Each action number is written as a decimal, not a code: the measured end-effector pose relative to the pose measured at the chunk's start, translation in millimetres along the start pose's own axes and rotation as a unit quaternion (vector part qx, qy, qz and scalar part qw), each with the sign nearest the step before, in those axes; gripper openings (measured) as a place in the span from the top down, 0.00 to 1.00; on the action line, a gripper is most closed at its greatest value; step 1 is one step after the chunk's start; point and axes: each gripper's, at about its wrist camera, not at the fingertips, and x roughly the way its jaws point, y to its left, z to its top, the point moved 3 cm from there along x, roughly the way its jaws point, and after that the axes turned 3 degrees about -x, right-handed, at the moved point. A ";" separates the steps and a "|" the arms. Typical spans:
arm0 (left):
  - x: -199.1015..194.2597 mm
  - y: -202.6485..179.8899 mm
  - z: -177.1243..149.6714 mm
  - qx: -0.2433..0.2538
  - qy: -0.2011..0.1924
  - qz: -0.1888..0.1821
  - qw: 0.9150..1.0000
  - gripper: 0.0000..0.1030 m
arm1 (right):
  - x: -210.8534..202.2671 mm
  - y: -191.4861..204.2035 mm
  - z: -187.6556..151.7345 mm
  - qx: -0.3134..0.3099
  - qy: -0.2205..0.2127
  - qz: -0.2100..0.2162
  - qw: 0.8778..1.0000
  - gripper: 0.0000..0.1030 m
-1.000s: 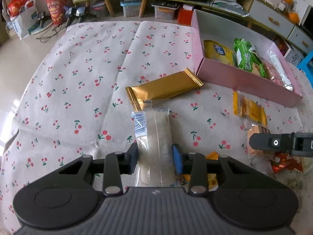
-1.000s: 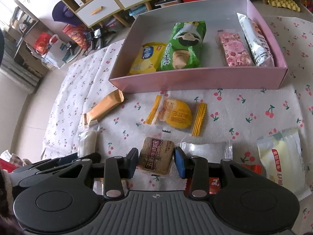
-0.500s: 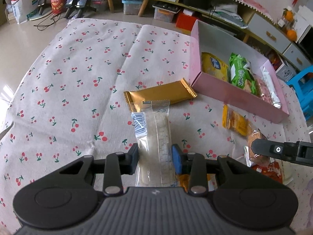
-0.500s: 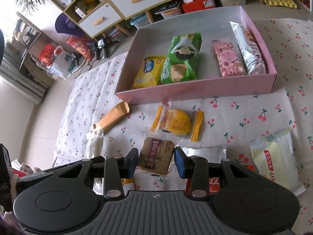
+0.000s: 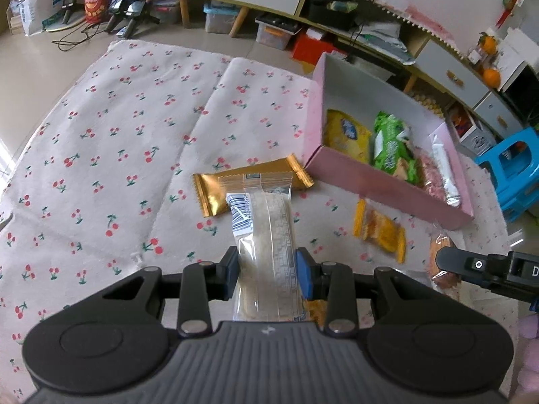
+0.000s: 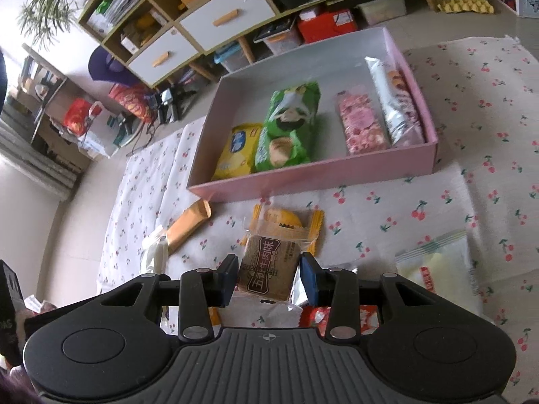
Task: Organize snacks
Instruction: 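Carry both bags over the pink box, lower them in and open both tools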
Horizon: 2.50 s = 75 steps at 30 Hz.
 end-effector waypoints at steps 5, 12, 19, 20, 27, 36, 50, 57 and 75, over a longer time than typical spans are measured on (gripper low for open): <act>-1.9 -10.0 4.2 -0.004 -0.009 -0.015 1.000 0.69 | -13.7 -12.0 7.4 0.015 -0.019 -0.001 1.000 0.63; -3.7 -23.4 10.6 -0.013 -0.022 -0.032 0.999 0.69 | -31.9 -35.9 19.0 0.047 -0.048 -0.008 0.998 0.63; -4.6 -38.1 18.4 -0.021 -0.039 -0.041 0.998 0.69 | -43.2 -63.2 29.5 0.083 -0.072 -0.012 0.994 0.63; -5.2 -41.4 20.9 -0.019 -0.042 -0.041 0.998 0.69 | -43.9 -66.2 31.4 0.087 -0.074 -0.011 0.993 0.63; -1.3 -71.1 53.4 -0.004 -0.070 -0.055 0.996 0.69 | -41.3 -85.5 48.5 0.116 -0.101 0.008 0.988 0.63; 33.2 -88.2 65.2 0.003 -0.104 -0.080 0.991 0.69 | -23.1 -99.8 61.4 0.142 -0.118 0.014 0.983 0.63; 57.5 -87.7 70.2 0.019 -0.116 -0.049 0.992 0.68 | -6.4 -101.4 63.9 0.149 -0.124 0.026 0.981 0.62; 57.7 -89.3 70.4 0.021 -0.131 -0.049 0.990 0.68 | -5.0 -99.3 61.5 0.138 -0.117 0.017 0.983 0.62; 59.4 -86.5 72.2 0.017 -0.185 -0.051 0.981 0.68 | -10.6 -83.8 59.0 0.108 -0.114 0.012 0.988 0.60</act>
